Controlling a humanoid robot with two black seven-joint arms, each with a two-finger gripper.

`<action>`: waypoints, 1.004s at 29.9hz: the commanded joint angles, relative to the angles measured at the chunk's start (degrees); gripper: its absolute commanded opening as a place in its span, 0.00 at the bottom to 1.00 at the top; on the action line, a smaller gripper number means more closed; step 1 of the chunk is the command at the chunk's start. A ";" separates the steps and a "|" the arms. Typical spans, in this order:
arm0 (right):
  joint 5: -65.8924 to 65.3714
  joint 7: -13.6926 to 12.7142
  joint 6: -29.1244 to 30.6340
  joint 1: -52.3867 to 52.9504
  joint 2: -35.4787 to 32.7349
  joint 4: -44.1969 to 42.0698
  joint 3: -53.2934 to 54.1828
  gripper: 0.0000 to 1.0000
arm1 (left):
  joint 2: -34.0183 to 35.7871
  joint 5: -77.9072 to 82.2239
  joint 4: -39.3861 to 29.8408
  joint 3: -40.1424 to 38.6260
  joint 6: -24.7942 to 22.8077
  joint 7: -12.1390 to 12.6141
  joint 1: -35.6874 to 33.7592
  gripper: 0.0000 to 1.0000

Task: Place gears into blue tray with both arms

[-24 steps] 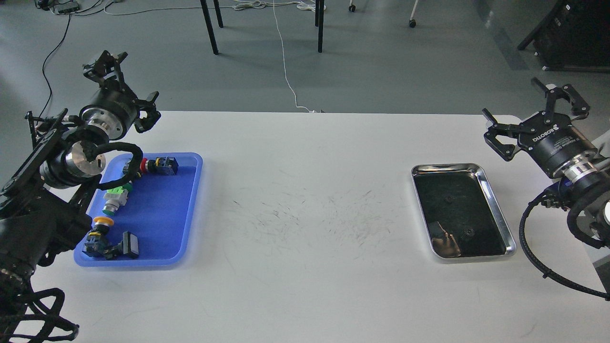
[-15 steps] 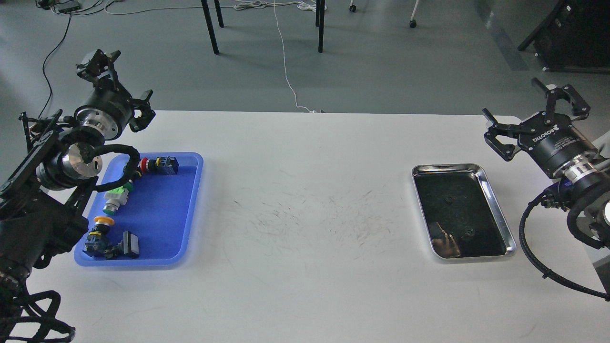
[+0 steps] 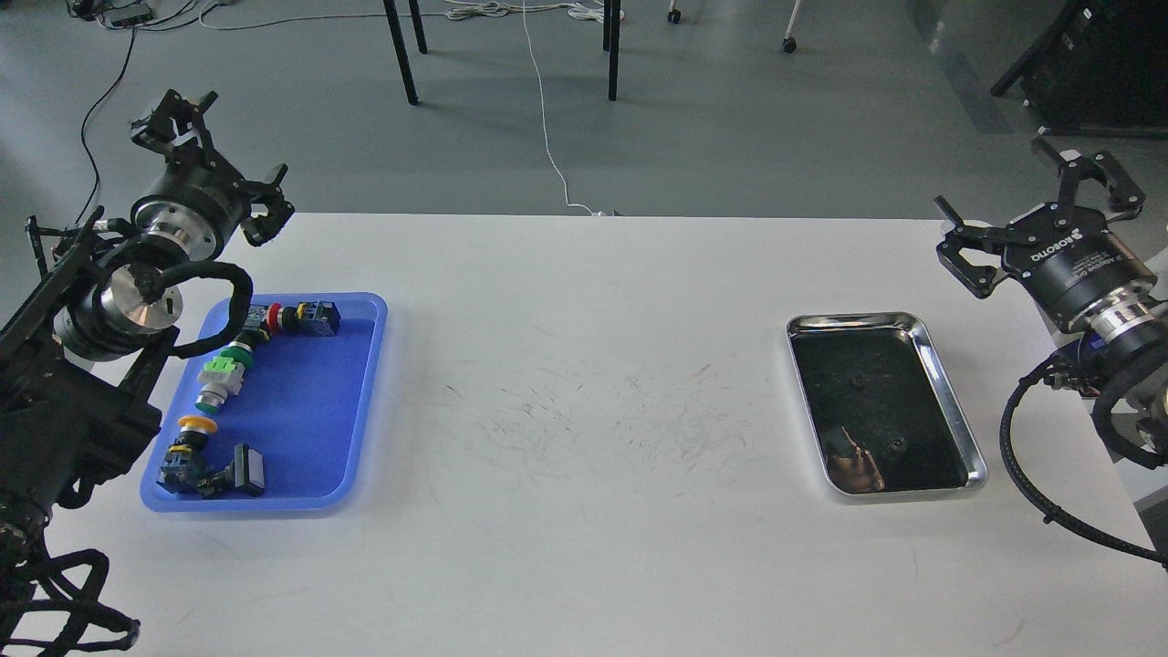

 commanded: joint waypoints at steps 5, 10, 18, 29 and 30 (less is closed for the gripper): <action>-0.79 0.00 0.00 0.21 -0.19 0.58 -0.63 0.99 | 1.03 0.26 -0.61 0.31 -0.76 -0.17 0.65 0.98; -9.04 -0.43 0.00 0.73 -3.09 2.60 -1.07 0.99 | 2.09 0.61 -1.32 0.31 -2.35 -0.26 0.92 0.98; -34.96 -3.15 0.00 11.52 -11.61 6.29 -9.93 0.99 | 2.09 1.31 -1.49 0.75 -2.43 -0.70 0.83 0.98; -78.54 -9.92 0.00 35.52 -18.12 24.49 -38.83 0.99 | 1.74 3.16 -1.49 0.84 -2.35 -0.78 0.83 0.98; -82.76 -10.62 0.00 37.37 -17.95 24.66 -43.22 0.99 | 1.83 3.25 -1.49 0.84 -2.26 -0.78 0.83 0.98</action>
